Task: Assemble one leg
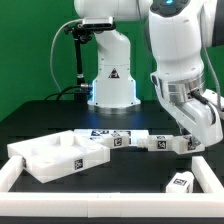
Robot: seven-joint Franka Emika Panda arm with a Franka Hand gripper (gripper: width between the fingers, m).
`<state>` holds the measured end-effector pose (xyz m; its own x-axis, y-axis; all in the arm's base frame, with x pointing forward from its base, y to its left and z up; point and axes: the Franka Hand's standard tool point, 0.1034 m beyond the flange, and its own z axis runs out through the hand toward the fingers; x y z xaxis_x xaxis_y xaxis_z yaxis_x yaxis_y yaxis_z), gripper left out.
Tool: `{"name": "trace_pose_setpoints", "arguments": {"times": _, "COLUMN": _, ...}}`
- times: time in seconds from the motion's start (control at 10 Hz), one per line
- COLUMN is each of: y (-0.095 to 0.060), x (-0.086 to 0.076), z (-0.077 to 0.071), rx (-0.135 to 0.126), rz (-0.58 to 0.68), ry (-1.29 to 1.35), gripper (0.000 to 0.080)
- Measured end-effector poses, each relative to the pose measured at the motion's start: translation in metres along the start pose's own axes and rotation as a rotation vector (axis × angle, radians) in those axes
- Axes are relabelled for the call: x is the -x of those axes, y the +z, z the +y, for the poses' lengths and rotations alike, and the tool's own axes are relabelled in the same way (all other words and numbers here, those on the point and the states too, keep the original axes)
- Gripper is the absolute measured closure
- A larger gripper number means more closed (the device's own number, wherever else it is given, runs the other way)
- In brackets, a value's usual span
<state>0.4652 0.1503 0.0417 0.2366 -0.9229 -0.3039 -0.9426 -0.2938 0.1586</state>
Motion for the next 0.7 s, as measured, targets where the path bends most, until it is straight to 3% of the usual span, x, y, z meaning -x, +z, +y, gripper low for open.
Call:
{"name": "trace_pose_setpoints", "arguments": {"times": 0.4, "y": 0.02, "x": 0.015, "z": 0.017, "rx": 0.024, "rz": 0.02, "ry": -0.39, "gripper": 0.0522}}
{"name": "trace_pose_setpoints", "arguments": {"times": 0.7, "y": 0.025, "x": 0.021, "z": 0.023, "rx": 0.034, "rz": 0.02, "ry": -0.387, "gripper": 0.0522}}
